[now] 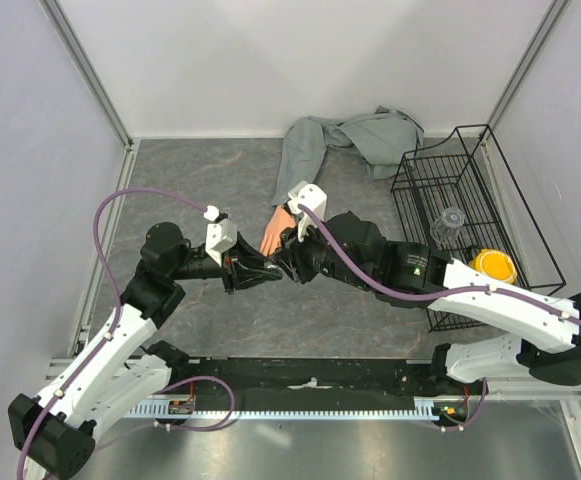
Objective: Paint the nails
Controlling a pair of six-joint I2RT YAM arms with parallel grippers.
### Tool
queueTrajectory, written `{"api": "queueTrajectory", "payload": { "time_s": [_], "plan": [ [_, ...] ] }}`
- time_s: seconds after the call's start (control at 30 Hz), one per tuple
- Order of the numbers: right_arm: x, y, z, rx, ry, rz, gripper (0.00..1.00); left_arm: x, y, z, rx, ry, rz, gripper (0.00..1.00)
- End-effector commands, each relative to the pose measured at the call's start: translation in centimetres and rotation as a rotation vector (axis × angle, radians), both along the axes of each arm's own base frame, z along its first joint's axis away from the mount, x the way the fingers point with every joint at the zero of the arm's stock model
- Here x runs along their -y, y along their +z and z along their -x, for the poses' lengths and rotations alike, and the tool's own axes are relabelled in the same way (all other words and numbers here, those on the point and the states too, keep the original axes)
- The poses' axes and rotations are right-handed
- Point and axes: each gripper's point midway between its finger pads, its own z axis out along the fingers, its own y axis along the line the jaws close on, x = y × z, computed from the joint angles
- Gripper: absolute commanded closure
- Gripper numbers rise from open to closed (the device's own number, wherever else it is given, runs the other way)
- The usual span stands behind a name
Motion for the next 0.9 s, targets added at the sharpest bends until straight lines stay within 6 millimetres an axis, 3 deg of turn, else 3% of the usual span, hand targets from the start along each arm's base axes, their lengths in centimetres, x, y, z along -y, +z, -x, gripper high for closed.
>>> {"api": "queueTrajectory", "payload": {
  "time_s": [0.0, 0.1, 0.13, 0.4, 0.87],
  "plan": [
    [-0.1, 2.2, 0.0, 0.028, 0.004, -0.048, 0.72, -0.1, 2.2, -0.3, 0.099, 0.015, 0.03, 0.98],
    [0.0, 2.2, 0.0, 0.03, -0.002, -0.049, 0.87, -0.1, 2.2, -0.3, 0.098, 0.018, 0.03, 0.98],
    [0.2, 2.4, -0.1, 0.035, -0.006, -0.052, 0.99, -0.1, 2.1, -0.4, 0.096, 0.021, 0.03, 0.98],
    [1.1, 3.9, -0.2, 0.119, -0.003, -0.11, 1.0, 0.0, 2.0, -0.3, 0.094, 0.012, 0.027, 0.98],
    [1.1, 3.6, -0.3, 0.128, 0.002, -0.091, 1.0, 0.0, 2.0, -0.3, 0.094, 0.007, 0.027, 0.98]
  ]
}}
